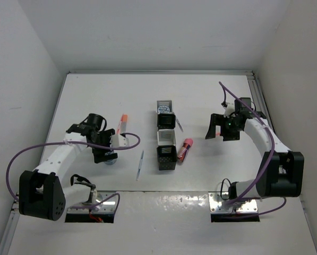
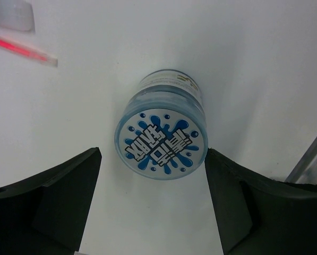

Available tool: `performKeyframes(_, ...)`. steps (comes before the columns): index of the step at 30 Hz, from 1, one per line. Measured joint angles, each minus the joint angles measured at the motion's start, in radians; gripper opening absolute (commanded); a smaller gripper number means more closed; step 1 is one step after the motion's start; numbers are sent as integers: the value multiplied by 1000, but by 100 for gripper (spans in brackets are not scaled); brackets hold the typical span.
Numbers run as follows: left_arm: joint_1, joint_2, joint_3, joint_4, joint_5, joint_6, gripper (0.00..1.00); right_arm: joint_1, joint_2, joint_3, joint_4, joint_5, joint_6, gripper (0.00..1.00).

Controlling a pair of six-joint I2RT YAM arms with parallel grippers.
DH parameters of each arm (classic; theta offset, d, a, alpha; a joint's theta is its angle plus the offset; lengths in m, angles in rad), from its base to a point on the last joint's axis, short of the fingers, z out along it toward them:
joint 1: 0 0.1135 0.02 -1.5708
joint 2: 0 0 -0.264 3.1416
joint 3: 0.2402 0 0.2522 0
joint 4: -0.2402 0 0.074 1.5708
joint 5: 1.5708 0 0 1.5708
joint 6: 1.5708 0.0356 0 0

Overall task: Sort the stationery into containers
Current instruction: Grab a piece of stationery with the left arm

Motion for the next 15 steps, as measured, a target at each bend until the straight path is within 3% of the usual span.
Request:
performKeyframes(10,0,0,-55,72,24,-9,80,0,6,3,-9,0,-2,98)
performKeyframes(15,0,5,-55,87,40,-18,61,0,10,6,-9,0,-2,98)
